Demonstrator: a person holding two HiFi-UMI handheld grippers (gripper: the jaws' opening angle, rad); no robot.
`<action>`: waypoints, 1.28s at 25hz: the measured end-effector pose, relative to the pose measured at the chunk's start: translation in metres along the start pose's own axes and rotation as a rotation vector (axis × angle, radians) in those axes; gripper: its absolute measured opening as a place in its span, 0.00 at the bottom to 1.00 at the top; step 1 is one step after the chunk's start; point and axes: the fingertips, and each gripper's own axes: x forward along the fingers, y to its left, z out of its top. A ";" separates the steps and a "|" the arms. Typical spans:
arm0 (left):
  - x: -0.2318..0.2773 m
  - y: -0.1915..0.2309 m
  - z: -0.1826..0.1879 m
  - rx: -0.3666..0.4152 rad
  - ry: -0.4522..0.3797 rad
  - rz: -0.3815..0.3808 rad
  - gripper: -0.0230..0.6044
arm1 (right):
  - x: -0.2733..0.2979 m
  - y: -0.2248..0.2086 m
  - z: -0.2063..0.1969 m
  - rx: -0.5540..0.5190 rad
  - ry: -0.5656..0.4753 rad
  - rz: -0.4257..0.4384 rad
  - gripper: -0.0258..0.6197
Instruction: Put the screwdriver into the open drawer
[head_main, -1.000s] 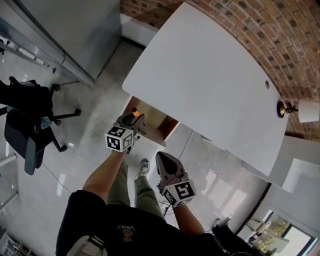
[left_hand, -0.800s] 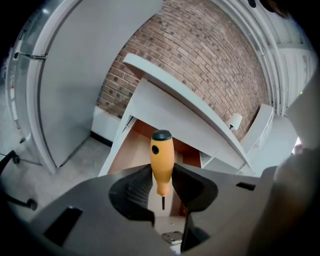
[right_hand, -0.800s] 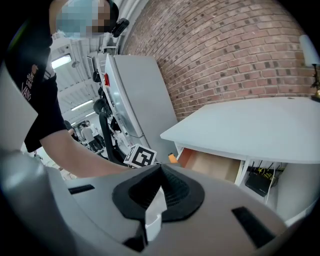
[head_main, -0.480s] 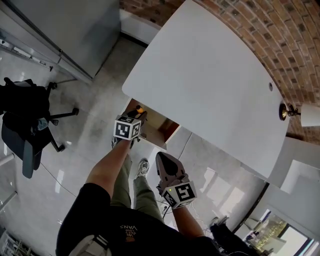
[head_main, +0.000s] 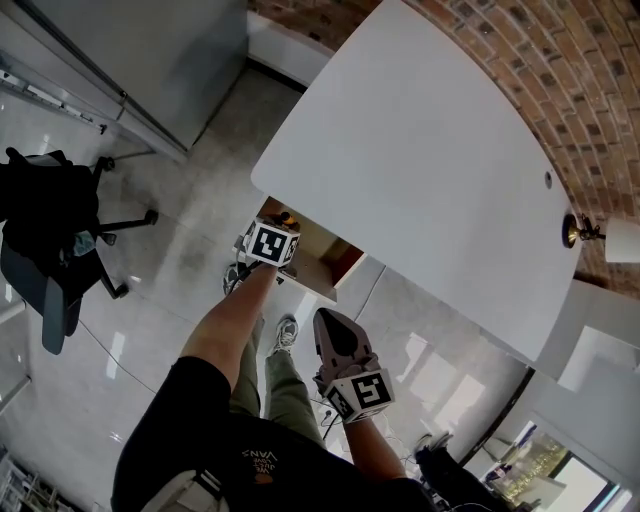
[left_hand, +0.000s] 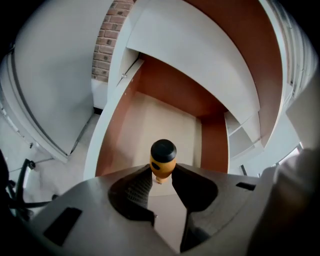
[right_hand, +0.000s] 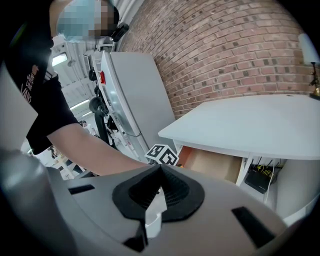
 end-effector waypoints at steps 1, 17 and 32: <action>0.002 0.002 -0.002 0.010 0.026 0.016 0.23 | 0.001 0.000 0.000 0.000 -0.002 0.000 0.03; 0.020 0.018 -0.007 0.006 0.066 0.107 0.23 | 0.006 -0.011 -0.007 0.018 0.002 -0.022 0.03; 0.010 0.015 0.000 0.021 -0.008 0.096 0.23 | -0.001 -0.006 -0.008 0.012 0.006 -0.015 0.03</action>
